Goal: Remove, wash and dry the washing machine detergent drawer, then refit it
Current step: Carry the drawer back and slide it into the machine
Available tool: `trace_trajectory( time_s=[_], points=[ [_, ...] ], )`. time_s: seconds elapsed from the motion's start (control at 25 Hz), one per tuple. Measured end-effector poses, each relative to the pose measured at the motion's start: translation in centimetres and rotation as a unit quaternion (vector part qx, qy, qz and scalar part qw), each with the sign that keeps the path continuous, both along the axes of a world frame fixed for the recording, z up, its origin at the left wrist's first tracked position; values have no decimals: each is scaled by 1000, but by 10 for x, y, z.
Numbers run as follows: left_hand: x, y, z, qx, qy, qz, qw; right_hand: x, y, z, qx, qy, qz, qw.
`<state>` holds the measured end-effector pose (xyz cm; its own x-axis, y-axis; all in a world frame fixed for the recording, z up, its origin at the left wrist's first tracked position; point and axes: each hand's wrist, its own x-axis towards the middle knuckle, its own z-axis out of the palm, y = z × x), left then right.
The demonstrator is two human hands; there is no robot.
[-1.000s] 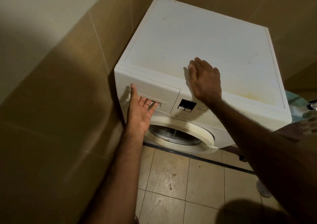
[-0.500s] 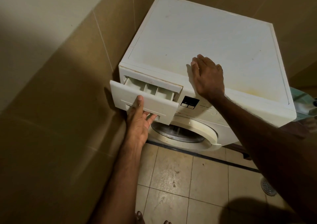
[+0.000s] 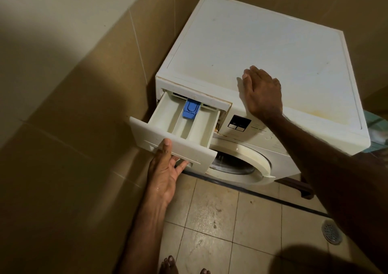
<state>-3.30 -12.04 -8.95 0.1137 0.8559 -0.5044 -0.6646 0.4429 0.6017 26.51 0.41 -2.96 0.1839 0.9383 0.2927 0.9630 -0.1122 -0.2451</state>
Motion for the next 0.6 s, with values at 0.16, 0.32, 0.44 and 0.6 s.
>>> trace_trajectory(
  time_s=[0.16,0.32,0.44,0.6],
  points=[
    [20,28,6,3,-10,-5,1000,1,1,1,3,-11,-5,1000],
    [50,75,11,9,-23,-9,1000,0,0,1,12,-14,-5,1000],
    [67,103,12,14,5,-14,1000,1,-1,0,6,-18,-6,1000],
    [76,116,9,6,27,-24,999,-1,0,2,-4,-34,-17,999]
  ],
)
